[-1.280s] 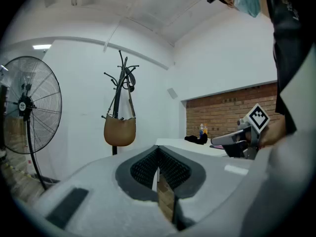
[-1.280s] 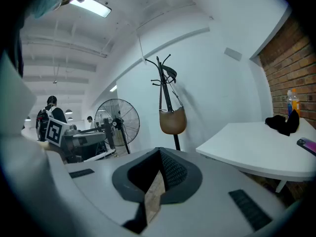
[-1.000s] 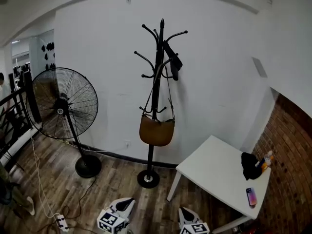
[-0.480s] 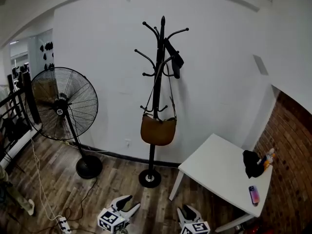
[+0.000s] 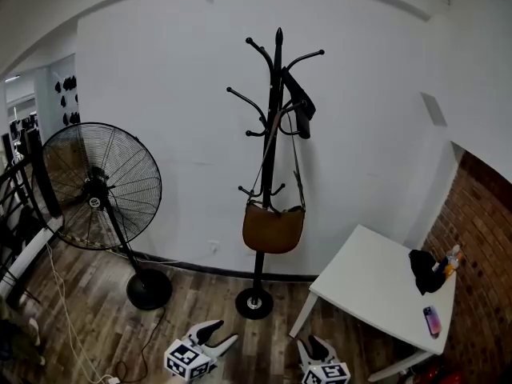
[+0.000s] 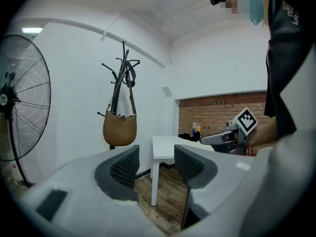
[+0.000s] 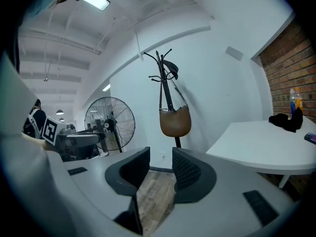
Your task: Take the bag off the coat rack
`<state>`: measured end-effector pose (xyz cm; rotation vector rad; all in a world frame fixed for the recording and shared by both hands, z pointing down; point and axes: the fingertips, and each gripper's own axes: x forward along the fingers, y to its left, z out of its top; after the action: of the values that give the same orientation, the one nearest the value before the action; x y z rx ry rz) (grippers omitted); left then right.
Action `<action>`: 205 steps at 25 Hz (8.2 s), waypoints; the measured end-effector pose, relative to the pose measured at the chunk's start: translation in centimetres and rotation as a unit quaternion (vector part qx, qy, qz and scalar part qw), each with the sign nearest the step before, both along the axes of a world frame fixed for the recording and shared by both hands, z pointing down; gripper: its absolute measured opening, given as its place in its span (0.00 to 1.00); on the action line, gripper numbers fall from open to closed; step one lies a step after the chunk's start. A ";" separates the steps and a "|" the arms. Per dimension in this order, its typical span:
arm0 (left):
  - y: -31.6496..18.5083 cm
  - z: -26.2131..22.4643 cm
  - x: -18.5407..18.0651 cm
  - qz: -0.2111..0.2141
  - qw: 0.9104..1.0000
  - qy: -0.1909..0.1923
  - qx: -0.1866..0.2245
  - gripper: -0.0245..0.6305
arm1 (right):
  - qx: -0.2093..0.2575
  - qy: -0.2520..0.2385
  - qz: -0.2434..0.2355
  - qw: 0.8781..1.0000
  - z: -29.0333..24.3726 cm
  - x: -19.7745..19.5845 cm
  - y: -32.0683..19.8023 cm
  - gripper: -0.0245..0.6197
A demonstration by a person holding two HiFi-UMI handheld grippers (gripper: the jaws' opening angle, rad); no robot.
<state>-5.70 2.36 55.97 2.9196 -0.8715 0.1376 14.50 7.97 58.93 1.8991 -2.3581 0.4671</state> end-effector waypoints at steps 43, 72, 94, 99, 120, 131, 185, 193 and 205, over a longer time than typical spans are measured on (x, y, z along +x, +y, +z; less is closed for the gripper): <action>-22.7 -1.1 6.7 -0.035 0.999 0.010 0.025 0.36 | 0.052 0.007 -0.007 0.999 -4.4 6.0 -23.9 0.22; -44.7 -8.9 9.3 -0.027 0.994 0.032 0.102 0.36 | 0.161 0.060 0.052 0.984 -13.7 8.7 -44.1 0.22; -50.7 -14.2 13.9 0.057 0.981 0.020 0.183 0.24 | 0.226 0.139 0.102 0.959 -19.0 9.5 -52.4 0.25; -51.2 -14.2 14.0 0.055 0.983 0.024 0.176 0.20 | 0.234 0.142 0.106 0.956 -19.4 9.6 -52.5 0.15; -51.0 -15.5 13.7 0.045 0.984 0.028 0.168 0.06 | 0.215 0.115 0.079 0.967 -20.2 9.2 -51.4 0.13; -49.8 -16.3 13.5 0.043 0.982 0.016 0.183 0.06 | 0.214 0.100 0.063 0.970 -21.1 8.7 -50.1 0.13; -39.1 -23.8 13.1 0.044 0.974 0.039 0.219 0.07 | 0.278 0.078 0.018 0.957 -27.7 8.1 -39.4 0.13; -36.4 -22.6 13.2 0.027 0.977 0.036 0.207 0.07 | 0.266 0.061 0.008 0.962 -26.2 8.4 -36.7 0.13; -31.4 -19.7 12.3 -0.010 0.984 0.030 0.174 0.07 | 0.243 0.045 -0.018 0.969 -23.6 7.9 -32.4 0.13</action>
<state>6.55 -29.08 36.30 3.2110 -1.0058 -0.1168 22.36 -24.43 35.31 1.9885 -2.6135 -0.2242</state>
